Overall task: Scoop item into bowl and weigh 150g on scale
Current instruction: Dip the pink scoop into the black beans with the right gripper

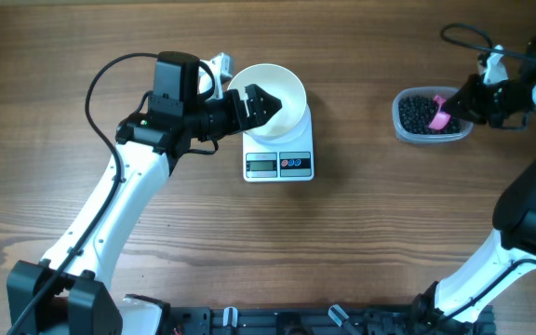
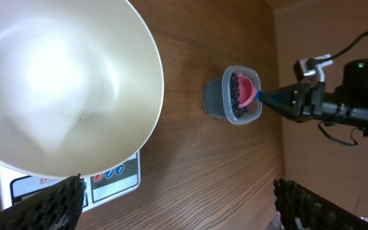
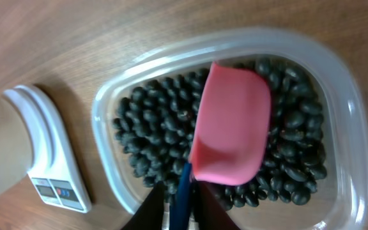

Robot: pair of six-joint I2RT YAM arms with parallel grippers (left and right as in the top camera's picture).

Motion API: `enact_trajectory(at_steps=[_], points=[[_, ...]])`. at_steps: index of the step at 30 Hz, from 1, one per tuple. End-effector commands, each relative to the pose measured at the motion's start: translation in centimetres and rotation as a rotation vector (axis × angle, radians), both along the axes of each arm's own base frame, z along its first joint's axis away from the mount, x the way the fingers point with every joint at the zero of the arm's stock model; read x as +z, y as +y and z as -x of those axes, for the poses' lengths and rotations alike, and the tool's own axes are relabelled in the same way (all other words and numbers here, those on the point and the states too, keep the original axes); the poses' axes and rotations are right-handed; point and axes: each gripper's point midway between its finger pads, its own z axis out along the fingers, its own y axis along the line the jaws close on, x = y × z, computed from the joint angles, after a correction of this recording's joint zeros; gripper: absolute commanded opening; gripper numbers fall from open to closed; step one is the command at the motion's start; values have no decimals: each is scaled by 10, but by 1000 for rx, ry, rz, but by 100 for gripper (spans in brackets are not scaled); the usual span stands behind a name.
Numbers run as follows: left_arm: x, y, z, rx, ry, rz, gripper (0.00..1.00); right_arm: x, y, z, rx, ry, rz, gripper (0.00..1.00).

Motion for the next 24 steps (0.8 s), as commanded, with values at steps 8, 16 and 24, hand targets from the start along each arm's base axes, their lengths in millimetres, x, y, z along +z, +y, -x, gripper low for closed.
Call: enact_trajectory(at_steps=[8, 16, 24], points=[[17, 0, -1, -8, -57, -8, 100, -30, 3, 1, 15, 52, 20, 75], [17, 0, -1, -8, -57, -8, 100, -30, 1, -2, 4, 41, 27, 100], [16, 0, -1, -8, -56, -8, 100, 13, -8, -22, -23, -25, 49, 100]])
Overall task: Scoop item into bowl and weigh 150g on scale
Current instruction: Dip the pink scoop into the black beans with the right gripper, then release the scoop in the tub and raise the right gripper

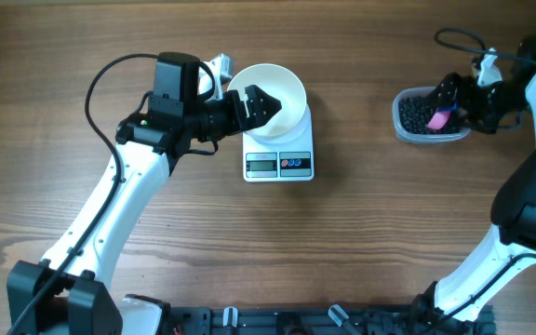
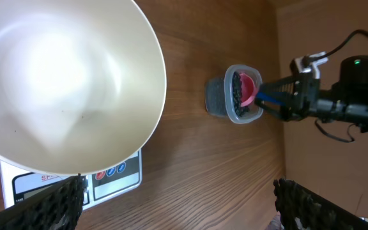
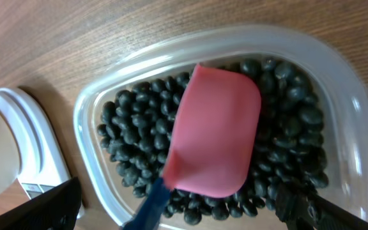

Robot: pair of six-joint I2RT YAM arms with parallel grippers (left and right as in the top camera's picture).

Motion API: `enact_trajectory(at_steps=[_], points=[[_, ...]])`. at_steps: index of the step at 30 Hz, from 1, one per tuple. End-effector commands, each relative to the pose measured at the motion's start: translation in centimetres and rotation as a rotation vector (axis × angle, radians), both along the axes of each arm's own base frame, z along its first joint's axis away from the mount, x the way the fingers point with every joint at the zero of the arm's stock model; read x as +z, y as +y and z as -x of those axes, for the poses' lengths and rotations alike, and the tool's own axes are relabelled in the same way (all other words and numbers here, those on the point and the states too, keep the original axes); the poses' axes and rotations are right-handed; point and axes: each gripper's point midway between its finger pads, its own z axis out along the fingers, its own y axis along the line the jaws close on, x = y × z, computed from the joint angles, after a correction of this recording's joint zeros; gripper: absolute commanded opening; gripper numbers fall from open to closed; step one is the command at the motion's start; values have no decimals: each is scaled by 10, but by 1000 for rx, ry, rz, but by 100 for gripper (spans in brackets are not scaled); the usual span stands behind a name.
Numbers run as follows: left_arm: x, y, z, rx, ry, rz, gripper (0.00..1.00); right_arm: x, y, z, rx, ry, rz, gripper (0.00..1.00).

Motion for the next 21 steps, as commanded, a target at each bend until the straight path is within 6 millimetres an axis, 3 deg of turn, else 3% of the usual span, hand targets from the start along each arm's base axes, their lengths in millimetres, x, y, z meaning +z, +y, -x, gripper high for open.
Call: enact_trajectory(at_steps=[1, 4, 12, 21], points=[[18, -1, -2, -11, -64, -3, 100, 23, -8, -21, -11, -61, 33, 100], [18, -1, -2, -11, -64, -3, 100, 34, -11, -29, -11, -97, 47, 100], [18, -1, -2, -11, -64, -2, 100, 37, -16, -43, -11, -157, 70, 100], [21, 1, -8, 7, -94, -11, 100, 55, -32, -84, -11, -355, 146, 100]])
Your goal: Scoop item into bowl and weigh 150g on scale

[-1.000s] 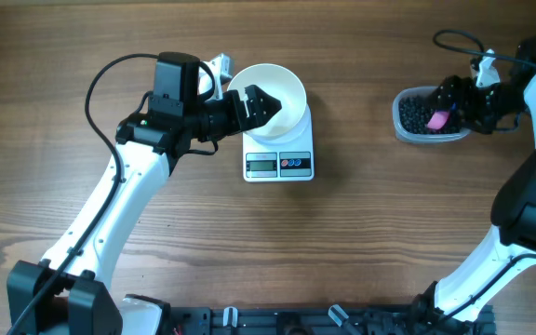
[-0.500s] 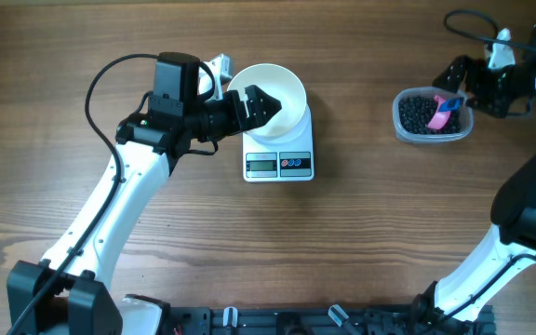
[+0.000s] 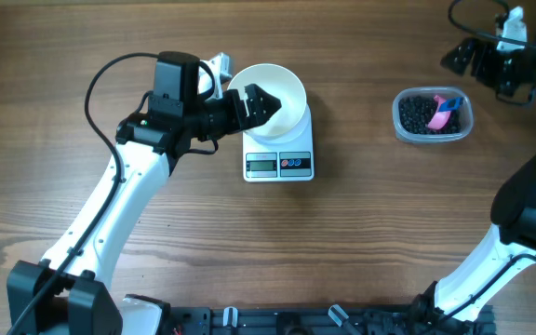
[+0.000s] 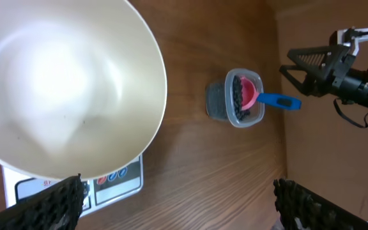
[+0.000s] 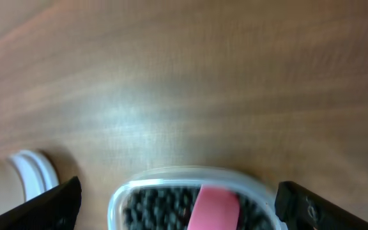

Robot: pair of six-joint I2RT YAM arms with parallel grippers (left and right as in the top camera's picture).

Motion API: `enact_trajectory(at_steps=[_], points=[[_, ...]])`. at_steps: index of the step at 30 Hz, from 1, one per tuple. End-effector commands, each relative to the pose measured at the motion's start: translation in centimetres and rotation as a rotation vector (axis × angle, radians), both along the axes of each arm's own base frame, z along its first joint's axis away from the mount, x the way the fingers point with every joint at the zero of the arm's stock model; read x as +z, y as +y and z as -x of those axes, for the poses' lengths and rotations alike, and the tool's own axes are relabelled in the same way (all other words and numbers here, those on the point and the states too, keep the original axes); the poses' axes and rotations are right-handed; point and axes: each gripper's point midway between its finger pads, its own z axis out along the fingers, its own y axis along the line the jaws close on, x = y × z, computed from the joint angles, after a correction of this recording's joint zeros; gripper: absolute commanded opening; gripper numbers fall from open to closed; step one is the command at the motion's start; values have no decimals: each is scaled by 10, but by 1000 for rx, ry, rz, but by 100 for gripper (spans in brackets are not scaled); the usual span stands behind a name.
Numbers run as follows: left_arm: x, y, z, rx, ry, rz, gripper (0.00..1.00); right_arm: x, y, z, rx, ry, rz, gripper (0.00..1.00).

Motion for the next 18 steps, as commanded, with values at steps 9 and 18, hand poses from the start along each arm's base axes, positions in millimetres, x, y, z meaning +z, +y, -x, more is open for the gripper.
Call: enact_trajectory(at_steps=[9, 18], points=[[25, -2, -9, -3, -109, 3, 94, 11, -8, -24, 0, -100, 47, 100], [56, -10, -22, -36, -245, 47, 4, 11, -8, -24, 0, -100, 47, 100]])
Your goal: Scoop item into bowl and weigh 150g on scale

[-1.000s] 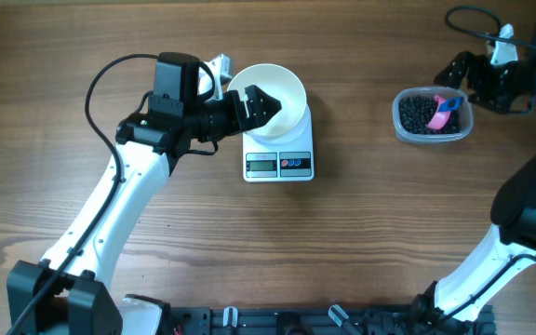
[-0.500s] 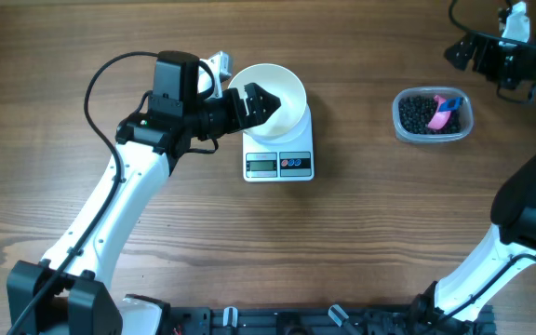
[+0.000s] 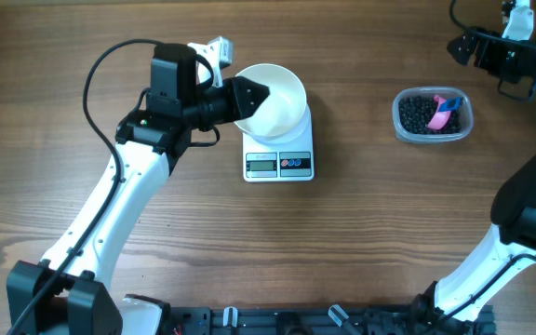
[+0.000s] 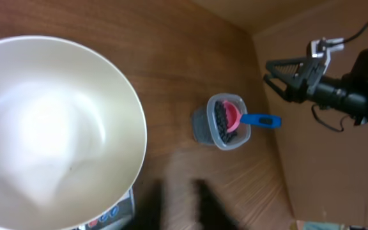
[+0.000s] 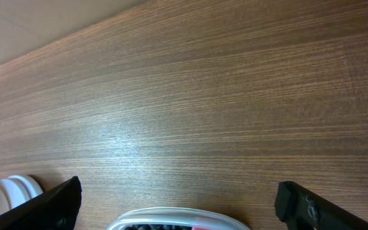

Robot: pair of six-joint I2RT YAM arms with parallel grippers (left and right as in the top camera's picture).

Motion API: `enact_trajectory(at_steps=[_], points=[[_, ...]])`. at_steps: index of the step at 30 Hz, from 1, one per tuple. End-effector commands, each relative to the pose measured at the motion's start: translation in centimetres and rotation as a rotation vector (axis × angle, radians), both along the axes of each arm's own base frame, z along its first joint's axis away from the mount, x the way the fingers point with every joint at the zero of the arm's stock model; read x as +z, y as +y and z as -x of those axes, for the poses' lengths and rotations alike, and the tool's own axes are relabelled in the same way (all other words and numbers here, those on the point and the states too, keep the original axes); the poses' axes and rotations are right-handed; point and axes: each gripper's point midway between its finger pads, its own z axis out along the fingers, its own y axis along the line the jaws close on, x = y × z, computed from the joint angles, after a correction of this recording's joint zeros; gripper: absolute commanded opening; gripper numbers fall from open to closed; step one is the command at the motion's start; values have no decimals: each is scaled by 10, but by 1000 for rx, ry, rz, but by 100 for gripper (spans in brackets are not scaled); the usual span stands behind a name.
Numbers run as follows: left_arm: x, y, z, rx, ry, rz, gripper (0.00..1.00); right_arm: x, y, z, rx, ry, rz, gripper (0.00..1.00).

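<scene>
A white bowl (image 3: 275, 100) stands on the white scale (image 3: 279, 164), and its inside (image 4: 43, 134) shows no beans. My left gripper (image 3: 254, 93) hovers at the bowl's left rim. Its blurred fingers (image 4: 209, 204) stand close together, holding nothing. A clear tub of black beans (image 3: 433, 115) sits at the right. The pink scoop (image 3: 441, 112) with a blue handle (image 4: 260, 119) lies in it. My right gripper (image 3: 473, 48) hangs open beyond the tub's far side, holding nothing, and the tub's rim (image 5: 177, 213) shows at the bottom of its view.
The scale's display and buttons (image 3: 279, 165) face the front edge. My left arm (image 3: 119, 186) slants across the left half of the wooden table (image 3: 370, 233). The right arm (image 3: 529, 177) runs down the right edge.
My left gripper's fingers were wide apart and now stand close together, and its camera sits higher and farther back from the bowl. The right gripper has hardly moved.
First my right gripper was shut on the scoop's blue handle, with the scoop in the beans. Then its fingers were apart with the scoop lying in the tub. Later it was behind the tub and the scoop stayed there. Now the left fingers have drawn together.
</scene>
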Motion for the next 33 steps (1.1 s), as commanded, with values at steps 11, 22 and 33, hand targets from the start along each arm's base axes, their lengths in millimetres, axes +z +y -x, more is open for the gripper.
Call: enact_trajectory(at_steps=[11, 22, 33], points=[[7, 15, 30, -109, 17, -253, 5, 0, 0, -5, 0, -5, 10, 100], [-69, 14, 85, -286, 151, -686, 15, 0, 0, -5, 0, -5, 10, 100], [-81, 0, 29, -100, -3, -793, 7, 0, 0, -5, 0, -5, 10, 100]])
